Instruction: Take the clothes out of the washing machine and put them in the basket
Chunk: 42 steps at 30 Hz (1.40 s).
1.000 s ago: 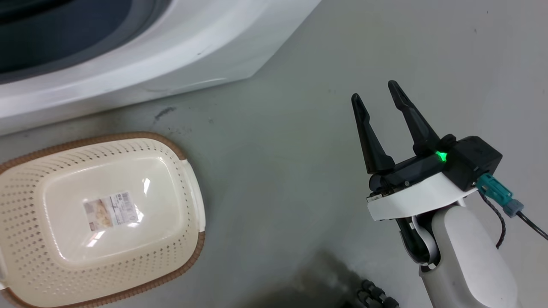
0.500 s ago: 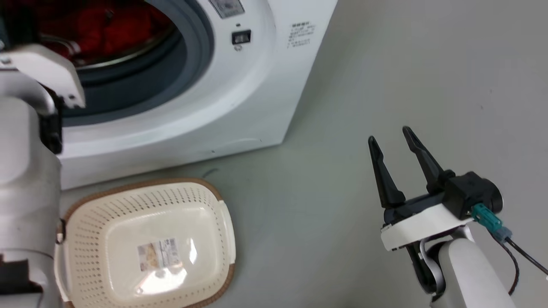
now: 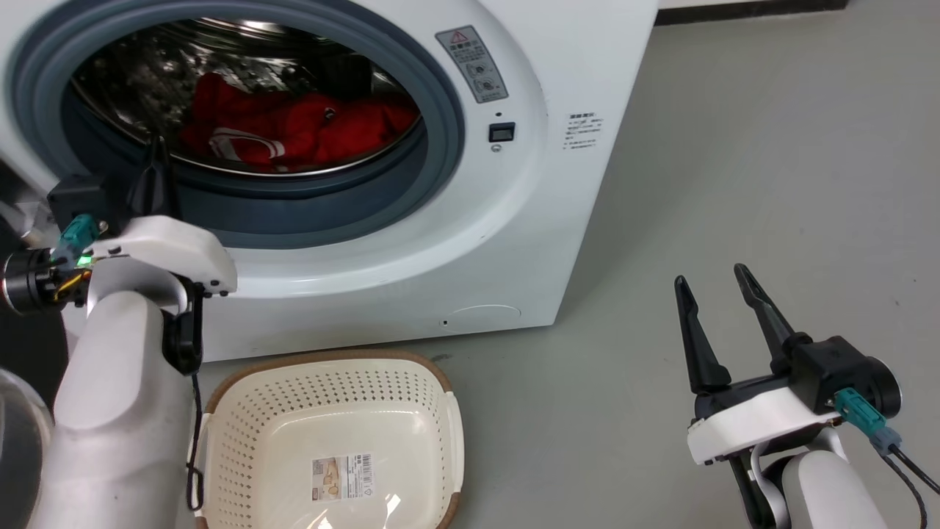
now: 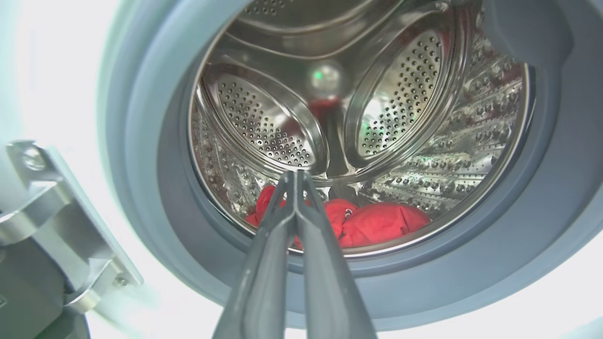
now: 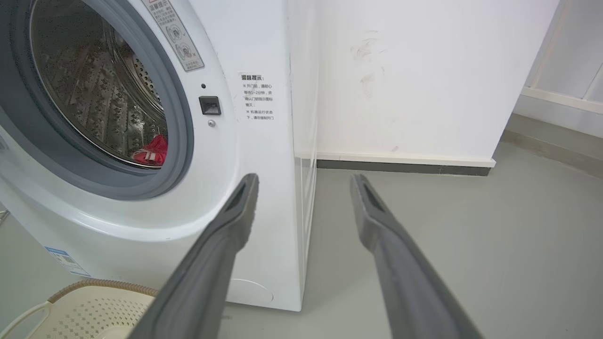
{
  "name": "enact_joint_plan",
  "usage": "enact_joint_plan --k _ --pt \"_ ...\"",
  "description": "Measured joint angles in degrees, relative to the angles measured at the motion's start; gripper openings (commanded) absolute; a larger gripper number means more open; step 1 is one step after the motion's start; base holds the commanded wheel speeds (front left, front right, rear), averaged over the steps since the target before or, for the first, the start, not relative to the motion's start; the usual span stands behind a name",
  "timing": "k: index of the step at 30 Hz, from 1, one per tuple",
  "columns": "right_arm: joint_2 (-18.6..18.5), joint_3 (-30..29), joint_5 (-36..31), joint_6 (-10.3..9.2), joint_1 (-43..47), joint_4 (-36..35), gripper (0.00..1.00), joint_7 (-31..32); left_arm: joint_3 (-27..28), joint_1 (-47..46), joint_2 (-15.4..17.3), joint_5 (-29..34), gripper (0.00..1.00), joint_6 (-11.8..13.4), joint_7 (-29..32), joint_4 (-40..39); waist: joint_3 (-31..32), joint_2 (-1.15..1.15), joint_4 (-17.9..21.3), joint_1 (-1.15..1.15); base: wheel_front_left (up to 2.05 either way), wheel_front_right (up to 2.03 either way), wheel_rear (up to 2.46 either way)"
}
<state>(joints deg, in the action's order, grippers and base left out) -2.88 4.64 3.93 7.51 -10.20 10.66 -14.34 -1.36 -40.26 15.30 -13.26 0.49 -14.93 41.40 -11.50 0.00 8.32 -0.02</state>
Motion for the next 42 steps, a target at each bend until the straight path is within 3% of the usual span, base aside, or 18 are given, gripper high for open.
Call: enact_joint_plan --k 10,11,12,13,14,15,27,42 --pt "0.01 -0.99 -0.49 0.0 0.11 -2.09 1.0 0.76 1.11 4.85 -1.72 0.83 0.02 -1.51 -0.14 -5.45 0.06 0.0 -1.69 0.0 0.0 0.0 0.0" --pt "0.01 -0.96 -0.49 0.0 0.1 -2.21 1.0 0.76 1.14 5.12 -2.02 0.99 0.31 -1.51 -0.14 -5.52 0.01 0.0 -1.75 0.0 0.0 0.0 0.0" --pt "0.0 -0.96 -0.49 0.0 0.1 -2.32 1.0 0.76 1.12 5.26 -2.37 1.12 0.31 -1.51 -0.14 -5.76 0.0 0.0 -1.76 0.01 0.0 0.0 0.0" --pt "0.0 -0.94 -0.49 0.0 0.1 -2.45 1.0 0.76 1.11 5.3 -2.69 1.41 0.51 -1.51 -0.14 -6.05 -0.05 0.0 -1.76 0.0 0.0 0.0 0.0" --pt "0.0 -0.9 -0.49 0.0 0.09 -2.56 1.0 0.76 1.15 5.3 -2.85 1.54 0.94 -1.51 -0.14 -6.32 -0.1 0.0 -1.74 0.01 0.0 0.0 0.0" --pt "0.0 -0.89 -0.49 0.0 0.09 -2.61 1.0 0.76 1.23 5.3 -2.87 1.65 1.0 -1.51 -0.14 -6.5 -0.15 0.0 -1.72 0.0 0.0 0.0 0.0" --pt "0.0 -0.92 -0.48 0.0 0.02 -4.04 1.0 0.84 0.75 3.45 -4.28 3.08 1.0 -3.01 -0.14 -5.68 -1.74 0.0 -1.35 0.01 0.0 0.0 0.0" --pt "-0.01 -0.41 -1.98 0.0 -1.48 -13.35 1.0 3.21 -2.99 -21.4 -7.03 2.88 1.0 -4.45 5.3 14.29 -13.61 0.0 -1.3 0.02 0.0 0.0 0.0"
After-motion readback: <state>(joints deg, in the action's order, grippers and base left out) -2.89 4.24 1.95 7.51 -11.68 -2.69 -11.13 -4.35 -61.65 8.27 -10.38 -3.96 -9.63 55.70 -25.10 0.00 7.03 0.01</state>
